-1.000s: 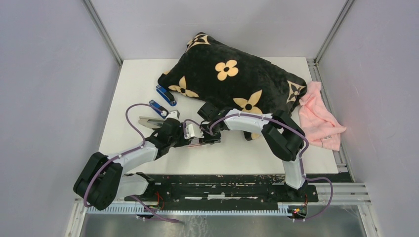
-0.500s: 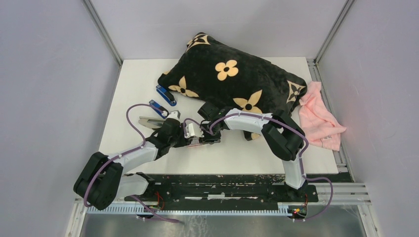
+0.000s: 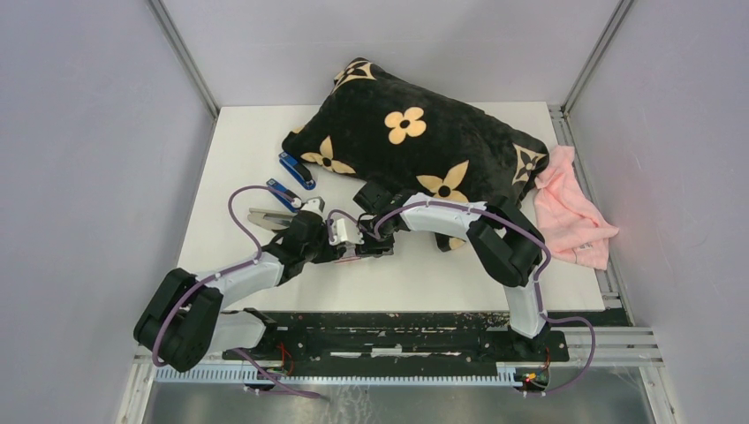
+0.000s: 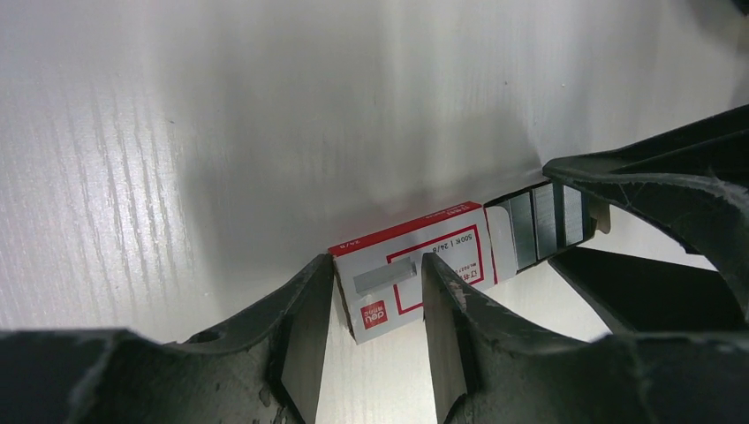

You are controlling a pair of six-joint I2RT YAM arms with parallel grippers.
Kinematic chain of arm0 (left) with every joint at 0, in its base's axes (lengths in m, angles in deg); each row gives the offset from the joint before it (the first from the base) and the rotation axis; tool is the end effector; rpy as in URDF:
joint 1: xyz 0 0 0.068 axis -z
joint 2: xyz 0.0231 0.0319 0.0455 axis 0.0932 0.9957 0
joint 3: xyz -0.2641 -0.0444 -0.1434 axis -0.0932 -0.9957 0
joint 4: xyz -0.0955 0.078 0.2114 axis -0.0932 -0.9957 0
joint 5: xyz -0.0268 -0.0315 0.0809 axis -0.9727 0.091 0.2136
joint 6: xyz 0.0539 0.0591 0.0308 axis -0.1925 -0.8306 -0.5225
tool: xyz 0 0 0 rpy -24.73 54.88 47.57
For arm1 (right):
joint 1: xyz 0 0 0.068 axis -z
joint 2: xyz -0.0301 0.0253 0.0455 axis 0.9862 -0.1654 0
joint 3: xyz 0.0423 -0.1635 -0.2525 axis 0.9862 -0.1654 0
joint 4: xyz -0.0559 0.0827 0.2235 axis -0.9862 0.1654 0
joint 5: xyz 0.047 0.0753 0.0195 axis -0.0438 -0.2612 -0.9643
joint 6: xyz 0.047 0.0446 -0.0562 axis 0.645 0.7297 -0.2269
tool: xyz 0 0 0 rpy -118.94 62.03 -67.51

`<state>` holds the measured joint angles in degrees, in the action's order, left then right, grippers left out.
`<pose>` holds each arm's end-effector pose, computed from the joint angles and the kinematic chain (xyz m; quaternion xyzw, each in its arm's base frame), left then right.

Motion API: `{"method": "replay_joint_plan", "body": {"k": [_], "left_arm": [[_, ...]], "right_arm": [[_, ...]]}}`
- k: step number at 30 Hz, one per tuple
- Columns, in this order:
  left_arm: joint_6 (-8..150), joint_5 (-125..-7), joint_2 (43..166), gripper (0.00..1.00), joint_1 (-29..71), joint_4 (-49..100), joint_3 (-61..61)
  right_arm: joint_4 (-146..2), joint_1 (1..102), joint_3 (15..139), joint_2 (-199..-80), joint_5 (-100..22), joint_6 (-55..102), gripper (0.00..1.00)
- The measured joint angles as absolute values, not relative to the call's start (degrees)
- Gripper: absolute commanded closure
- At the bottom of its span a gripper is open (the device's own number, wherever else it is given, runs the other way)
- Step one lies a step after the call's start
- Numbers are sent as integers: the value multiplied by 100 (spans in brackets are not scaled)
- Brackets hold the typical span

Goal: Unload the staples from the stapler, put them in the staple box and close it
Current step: Close the staple box at the center of the board.

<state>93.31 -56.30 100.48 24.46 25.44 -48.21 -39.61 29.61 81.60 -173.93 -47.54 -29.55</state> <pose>0.1988 -0.1118 0.1599 -0.0401 0.9249 -0.1910 0.3263 0.2495 0.3407 0.1637 -0.7473 0.6215 0.1481 0.1826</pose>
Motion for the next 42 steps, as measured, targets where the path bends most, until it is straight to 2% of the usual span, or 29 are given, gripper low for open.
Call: {"method": "replay_joint_plan", "body": {"k": [6,28,42], "left_arm": [[9331,-5683,10089,53,2446,2592,-4821],[9327,-5844,10319,55,2435,2795,-4745],[9259,-5930,10474,56,2398,2854,-4655]], "right_arm": [[-3998,2985,8165,-17399,-4767,-2939,45],[-4005,3035,8252,-17482,-4885,-2778,57],[-4005,3085,8263,-17493,-4879,-2690,60]]}}
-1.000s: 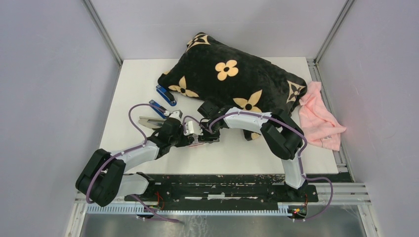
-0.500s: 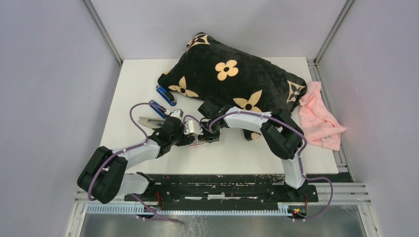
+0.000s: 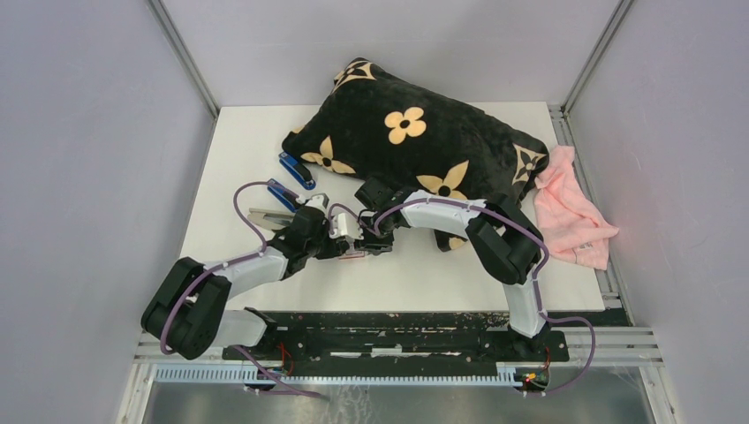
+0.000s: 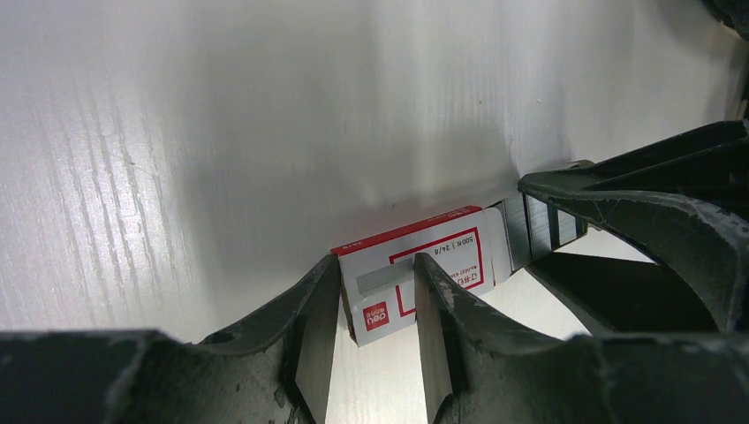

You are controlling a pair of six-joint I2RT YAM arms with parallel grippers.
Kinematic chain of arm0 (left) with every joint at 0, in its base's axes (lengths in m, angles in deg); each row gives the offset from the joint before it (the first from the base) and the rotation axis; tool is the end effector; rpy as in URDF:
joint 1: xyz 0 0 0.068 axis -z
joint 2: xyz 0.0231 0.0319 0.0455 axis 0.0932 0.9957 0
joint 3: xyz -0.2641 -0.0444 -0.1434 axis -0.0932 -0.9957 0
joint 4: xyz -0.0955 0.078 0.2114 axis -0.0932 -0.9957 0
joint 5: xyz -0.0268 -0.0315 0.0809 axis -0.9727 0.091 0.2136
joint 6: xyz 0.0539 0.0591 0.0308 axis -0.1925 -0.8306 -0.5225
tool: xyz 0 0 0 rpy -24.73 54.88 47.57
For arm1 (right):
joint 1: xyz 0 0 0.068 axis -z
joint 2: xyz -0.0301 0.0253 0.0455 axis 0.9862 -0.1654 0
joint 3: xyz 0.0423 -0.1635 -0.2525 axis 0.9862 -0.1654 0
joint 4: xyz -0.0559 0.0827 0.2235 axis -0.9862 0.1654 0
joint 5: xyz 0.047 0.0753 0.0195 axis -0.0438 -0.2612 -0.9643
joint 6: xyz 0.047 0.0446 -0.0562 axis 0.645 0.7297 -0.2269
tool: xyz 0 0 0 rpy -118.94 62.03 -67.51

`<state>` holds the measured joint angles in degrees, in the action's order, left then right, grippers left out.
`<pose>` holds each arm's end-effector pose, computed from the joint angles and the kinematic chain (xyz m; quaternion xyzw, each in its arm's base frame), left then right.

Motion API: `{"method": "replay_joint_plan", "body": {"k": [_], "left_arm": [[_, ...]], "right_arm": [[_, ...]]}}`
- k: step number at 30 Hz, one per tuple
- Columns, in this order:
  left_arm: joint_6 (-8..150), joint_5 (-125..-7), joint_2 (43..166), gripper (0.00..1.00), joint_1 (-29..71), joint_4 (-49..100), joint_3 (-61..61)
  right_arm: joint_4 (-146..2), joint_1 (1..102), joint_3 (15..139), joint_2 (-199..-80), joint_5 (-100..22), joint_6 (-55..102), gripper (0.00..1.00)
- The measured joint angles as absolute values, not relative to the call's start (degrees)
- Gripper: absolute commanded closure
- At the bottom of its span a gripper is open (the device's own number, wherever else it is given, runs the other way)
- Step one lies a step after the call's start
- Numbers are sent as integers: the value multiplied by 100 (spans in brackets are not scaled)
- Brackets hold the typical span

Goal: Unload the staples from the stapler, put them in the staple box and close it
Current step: Close the staple box at the center of the board.

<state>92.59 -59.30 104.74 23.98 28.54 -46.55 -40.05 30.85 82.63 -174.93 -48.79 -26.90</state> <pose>0.2118 -0.1214 0.1582 -0.0281 0.9237 -0.2103 0.3191 0.2592 0.3406 0.1625 -0.7259 0.6429 0.1610 0.1839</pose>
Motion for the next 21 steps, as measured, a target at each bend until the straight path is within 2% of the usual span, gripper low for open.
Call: {"method": "replay_joint_plan", "body": {"k": [21], "left_arm": [[9239,-5925,10629,57,2398,2951,-4574]], "right_arm": [[-3948,3199,8359,-17554,-4938,-2581,63]]}}
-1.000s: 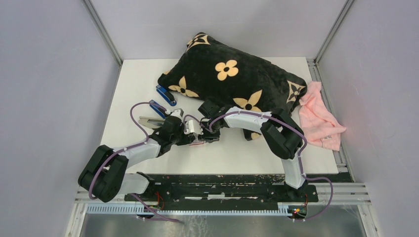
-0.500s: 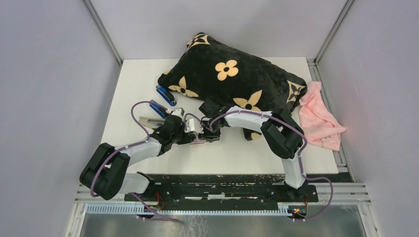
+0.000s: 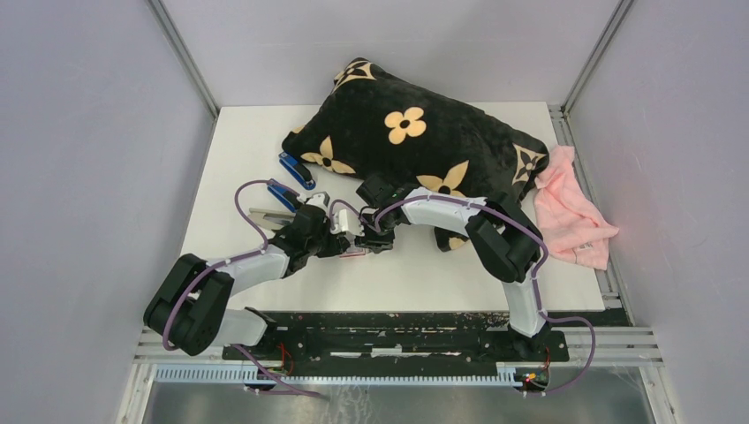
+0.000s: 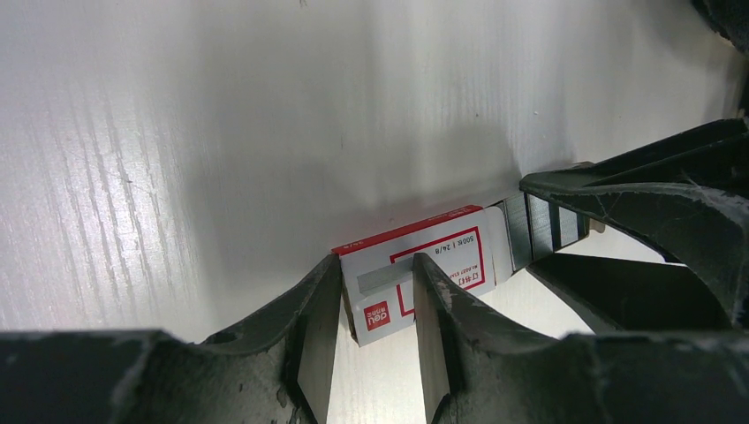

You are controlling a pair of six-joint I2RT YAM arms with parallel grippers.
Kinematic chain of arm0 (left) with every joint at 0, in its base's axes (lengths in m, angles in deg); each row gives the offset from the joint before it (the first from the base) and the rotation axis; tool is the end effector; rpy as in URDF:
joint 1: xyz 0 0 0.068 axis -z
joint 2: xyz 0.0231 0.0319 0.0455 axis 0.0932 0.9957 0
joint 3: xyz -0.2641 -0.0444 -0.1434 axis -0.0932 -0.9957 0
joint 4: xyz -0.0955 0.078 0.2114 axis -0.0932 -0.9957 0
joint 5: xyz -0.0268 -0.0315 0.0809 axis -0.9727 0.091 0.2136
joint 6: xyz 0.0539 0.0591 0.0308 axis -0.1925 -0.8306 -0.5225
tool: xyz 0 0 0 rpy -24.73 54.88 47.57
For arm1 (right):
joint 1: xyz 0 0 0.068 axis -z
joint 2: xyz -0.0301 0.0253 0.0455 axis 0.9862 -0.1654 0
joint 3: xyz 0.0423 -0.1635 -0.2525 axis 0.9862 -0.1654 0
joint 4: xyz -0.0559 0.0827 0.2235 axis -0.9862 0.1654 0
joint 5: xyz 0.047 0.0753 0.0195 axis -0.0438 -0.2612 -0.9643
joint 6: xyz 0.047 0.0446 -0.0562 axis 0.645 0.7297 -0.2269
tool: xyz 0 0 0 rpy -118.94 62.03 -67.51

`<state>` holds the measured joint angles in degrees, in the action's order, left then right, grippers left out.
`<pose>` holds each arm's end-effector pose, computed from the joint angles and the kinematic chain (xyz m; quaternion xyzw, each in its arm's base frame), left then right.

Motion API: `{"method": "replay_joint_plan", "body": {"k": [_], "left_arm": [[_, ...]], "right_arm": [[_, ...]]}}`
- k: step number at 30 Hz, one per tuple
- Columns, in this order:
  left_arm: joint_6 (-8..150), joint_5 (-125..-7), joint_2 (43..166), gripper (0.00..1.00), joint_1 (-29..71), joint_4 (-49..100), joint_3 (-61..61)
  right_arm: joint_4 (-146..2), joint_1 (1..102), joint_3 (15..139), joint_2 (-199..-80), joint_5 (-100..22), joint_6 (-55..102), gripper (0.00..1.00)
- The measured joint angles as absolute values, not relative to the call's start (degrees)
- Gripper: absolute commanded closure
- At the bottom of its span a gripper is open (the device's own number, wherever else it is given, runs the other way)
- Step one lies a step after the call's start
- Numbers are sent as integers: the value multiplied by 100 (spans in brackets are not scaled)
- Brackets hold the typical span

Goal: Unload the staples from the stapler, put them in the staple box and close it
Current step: Close the staple box at the center of the board.

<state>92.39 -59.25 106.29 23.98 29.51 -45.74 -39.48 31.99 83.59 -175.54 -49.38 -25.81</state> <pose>0.2174 -0.1245 0.1580 -0.0266 0.9229 -0.2103 0.3213 0.2672 0.3378 0.1624 -0.7134 0.6561 0.1659 0.1817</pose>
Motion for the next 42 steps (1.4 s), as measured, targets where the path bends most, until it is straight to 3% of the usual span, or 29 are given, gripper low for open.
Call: {"method": "replay_joint_plan", "body": {"k": [42], "left_arm": [[9237,-6126,10695,56,2398,2970,-4541]], "right_arm": [[-3880,3317,8381,-17585,-5436,-2928,63]]}}
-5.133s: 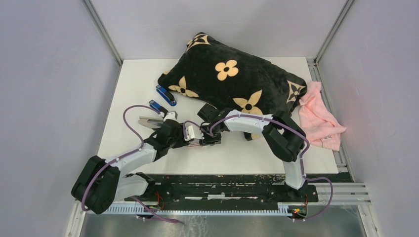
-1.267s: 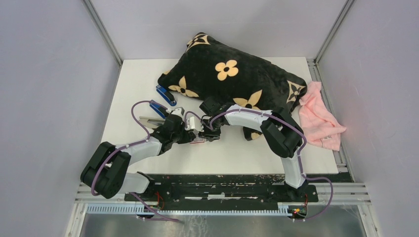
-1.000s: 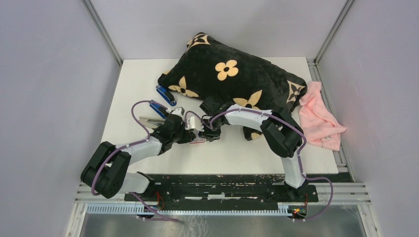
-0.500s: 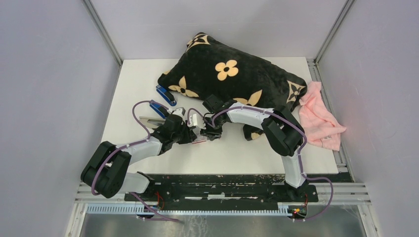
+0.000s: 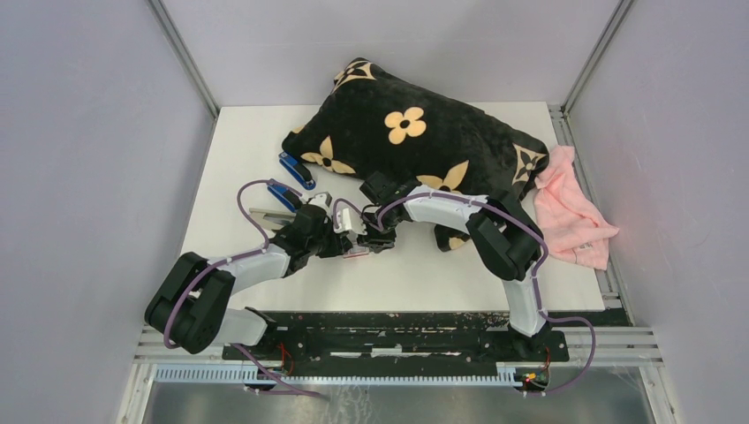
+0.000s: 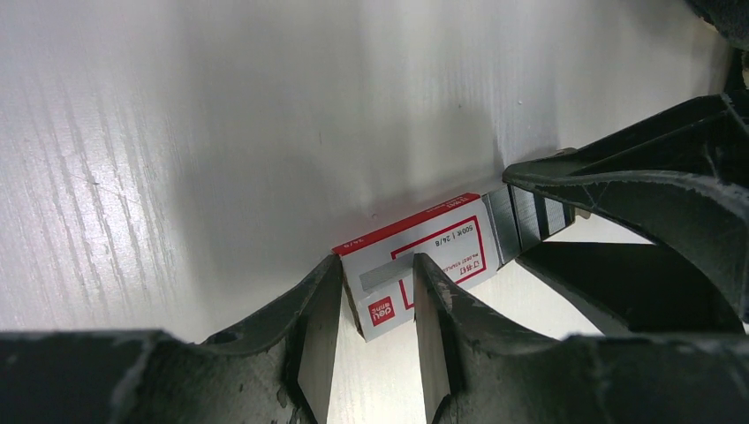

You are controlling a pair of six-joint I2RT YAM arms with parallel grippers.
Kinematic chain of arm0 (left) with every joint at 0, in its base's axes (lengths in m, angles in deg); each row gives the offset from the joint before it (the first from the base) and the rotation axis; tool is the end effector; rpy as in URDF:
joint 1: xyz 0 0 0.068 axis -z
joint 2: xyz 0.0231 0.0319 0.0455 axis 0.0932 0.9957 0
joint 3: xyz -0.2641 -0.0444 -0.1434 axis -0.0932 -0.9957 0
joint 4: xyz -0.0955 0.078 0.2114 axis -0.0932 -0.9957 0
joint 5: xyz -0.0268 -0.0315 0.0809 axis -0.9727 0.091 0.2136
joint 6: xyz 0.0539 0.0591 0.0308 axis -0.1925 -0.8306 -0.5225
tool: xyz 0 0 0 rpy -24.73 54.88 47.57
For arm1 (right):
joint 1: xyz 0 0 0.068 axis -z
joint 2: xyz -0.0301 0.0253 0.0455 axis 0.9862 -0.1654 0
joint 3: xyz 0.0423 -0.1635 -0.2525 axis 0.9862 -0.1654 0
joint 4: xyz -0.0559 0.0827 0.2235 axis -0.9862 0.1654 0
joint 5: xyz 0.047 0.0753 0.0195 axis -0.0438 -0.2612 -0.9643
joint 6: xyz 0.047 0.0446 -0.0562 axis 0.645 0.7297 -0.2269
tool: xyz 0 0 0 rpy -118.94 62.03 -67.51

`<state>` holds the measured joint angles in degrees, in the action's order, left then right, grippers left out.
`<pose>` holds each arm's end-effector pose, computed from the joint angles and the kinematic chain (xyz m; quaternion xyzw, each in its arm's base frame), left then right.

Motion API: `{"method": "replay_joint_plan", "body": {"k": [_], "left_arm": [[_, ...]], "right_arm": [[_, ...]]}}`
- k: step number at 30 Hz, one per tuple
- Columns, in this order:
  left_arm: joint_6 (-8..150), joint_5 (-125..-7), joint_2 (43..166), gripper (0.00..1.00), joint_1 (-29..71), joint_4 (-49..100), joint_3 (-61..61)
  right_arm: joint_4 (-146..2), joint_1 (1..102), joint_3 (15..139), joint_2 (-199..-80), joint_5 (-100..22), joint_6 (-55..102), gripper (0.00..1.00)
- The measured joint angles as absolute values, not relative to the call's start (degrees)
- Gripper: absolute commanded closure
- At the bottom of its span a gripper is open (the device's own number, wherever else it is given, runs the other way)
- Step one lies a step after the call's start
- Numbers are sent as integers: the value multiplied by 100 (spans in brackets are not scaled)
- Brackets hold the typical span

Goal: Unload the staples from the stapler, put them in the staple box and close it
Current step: Close the staple box at the center of the board.

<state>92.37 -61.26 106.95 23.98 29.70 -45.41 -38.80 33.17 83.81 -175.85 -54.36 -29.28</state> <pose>0.2180 -0.1279 0.1575 -0.0198 0.9233 -0.2235 0.3118 0.2686 0.3354 0.1628 -0.7264 0.6323 0.2005 0.1798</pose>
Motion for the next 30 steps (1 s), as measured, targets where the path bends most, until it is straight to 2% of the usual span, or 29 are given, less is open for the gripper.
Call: {"method": "replay_joint_plan", "body": {"k": [2,9,17,21,25,28,30], "left_arm": [[9237,-6128,10695,56,2398,2975,-4541],[9239,-6148,10627,52,2400,2994,-4587],[9244,-6233,10417,38,2411,2972,-4703],[9242,-6198,10107,33,2430,2813,-4834],[9244,-6061,9650,32,2432,2516,-5018],[9239,-5980,9103,31,2432,2218,-5232],[9237,-5971,8677,27,2432,2133,-5365]], "right_arm": [[-3882,3299,8379,-17585,-5429,-2985,62],[-3882,3284,8372,-17585,-5423,-3027,45],[-3753,3289,8368,-17491,-5482,-2963,31],[-3482,3365,8366,-17194,-5633,-2880,30],[-3303,3455,8331,-16698,-5818,-2786,31],[-3113,3581,8294,-16274,-6109,-2507,35],[-3119,3682,8250,-16107,-6395,-2155,39]]}}
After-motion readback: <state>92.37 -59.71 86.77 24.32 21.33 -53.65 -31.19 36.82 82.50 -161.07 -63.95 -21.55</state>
